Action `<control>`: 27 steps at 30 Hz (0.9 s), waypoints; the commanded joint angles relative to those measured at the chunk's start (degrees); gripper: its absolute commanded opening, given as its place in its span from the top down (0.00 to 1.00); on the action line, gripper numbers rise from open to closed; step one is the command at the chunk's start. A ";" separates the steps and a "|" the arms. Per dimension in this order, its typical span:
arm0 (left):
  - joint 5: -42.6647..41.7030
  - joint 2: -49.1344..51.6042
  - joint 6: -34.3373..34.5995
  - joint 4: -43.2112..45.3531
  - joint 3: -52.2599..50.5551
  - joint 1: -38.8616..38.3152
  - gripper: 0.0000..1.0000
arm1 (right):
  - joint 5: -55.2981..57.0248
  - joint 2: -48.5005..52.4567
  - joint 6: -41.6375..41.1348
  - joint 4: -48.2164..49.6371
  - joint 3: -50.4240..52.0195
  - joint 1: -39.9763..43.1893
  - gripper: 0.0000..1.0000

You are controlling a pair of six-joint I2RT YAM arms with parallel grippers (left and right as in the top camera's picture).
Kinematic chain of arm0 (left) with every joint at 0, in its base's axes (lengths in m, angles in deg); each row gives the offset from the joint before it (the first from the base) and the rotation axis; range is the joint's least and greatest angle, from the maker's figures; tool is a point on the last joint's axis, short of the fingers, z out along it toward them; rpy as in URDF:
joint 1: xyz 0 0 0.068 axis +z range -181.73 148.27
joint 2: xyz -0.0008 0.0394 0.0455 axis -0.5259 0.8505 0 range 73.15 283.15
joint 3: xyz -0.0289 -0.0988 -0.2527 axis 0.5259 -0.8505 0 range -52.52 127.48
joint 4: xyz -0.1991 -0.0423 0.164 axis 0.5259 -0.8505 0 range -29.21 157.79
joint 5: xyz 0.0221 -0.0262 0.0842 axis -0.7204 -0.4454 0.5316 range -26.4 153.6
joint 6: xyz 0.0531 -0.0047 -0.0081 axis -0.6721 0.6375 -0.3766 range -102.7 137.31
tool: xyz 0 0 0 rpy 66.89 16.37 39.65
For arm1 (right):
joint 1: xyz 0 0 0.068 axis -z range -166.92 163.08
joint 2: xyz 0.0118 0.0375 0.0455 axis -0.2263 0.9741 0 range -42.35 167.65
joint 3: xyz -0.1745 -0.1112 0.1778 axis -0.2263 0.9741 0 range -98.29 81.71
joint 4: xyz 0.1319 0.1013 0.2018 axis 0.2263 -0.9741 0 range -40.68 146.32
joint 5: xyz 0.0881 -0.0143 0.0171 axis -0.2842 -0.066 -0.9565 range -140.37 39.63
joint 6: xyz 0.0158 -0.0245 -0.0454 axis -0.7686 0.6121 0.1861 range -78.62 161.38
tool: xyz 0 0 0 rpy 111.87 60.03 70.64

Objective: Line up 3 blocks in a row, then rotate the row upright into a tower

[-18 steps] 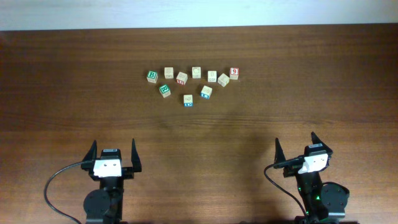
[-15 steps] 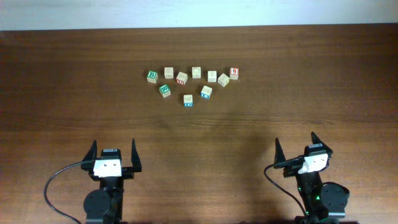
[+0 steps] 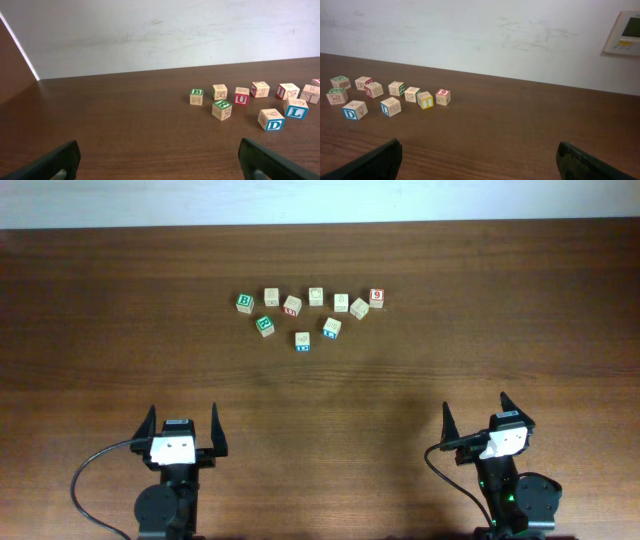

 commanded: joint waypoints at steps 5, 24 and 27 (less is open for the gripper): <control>-1.01 -0.48 -1.14 0.11 -0.39 -0.22 0.01 | 0.52 -0.33 0.44 -0.17 0.52 0.28 0.02; 2.25 -0.50 -1.16 0.90 -0.39 -0.22 0.01 | 0.50 -0.33 0.44 -0.15 0.52 0.28 0.02; 2.21 -0.50 -1.18 0.92 -0.39 -0.22 0.01 | 0.76 -0.33 0.46 -0.17 0.52 0.28 0.02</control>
